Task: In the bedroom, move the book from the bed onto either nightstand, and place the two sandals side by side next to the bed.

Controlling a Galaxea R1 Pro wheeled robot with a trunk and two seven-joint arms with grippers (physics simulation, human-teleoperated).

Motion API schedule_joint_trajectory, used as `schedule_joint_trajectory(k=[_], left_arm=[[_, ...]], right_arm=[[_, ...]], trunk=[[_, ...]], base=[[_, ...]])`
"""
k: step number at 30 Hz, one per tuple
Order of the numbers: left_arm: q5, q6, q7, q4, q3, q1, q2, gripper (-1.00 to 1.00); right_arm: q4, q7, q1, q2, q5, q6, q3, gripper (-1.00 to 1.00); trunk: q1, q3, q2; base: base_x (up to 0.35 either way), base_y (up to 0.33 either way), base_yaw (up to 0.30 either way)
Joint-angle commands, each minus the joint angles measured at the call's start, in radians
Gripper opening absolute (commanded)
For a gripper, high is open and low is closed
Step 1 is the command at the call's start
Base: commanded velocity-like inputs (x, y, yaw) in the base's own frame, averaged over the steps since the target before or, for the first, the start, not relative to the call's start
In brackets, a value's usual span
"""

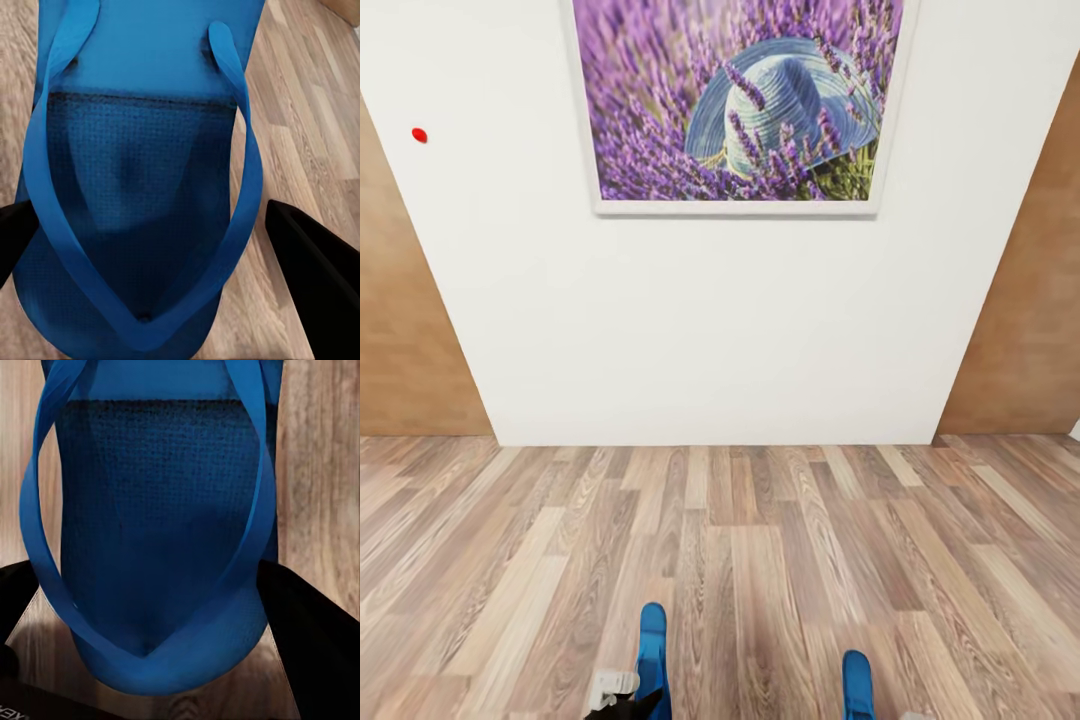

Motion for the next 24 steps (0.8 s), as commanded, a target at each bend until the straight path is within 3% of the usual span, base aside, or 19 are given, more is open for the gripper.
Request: schedule_joint_trajectory(k=[1, 24], left_arm=[[0.001, -0.003, -0.005, 0.001, 0.005, -0.001, 0.0, -1.0], [0.001, -0.003, -0.006, 0.001, 0.004, -0.001, 0.0, -1.0]], right_arm=[[-0.001, 0.006, -0.001, 0.001, -0.001, 0.01, -0.009, -1.0], [-0.001, 0.006, -0.001, 0.001, -0.001, 0.01, -0.009, -1.0]], trunk=[[0.0, -0.001, 0.0], [0.0, -0.001, 0.0]], base=[[0.323, 0.0, 0.001], [0.323, 0.0, 0.0]])
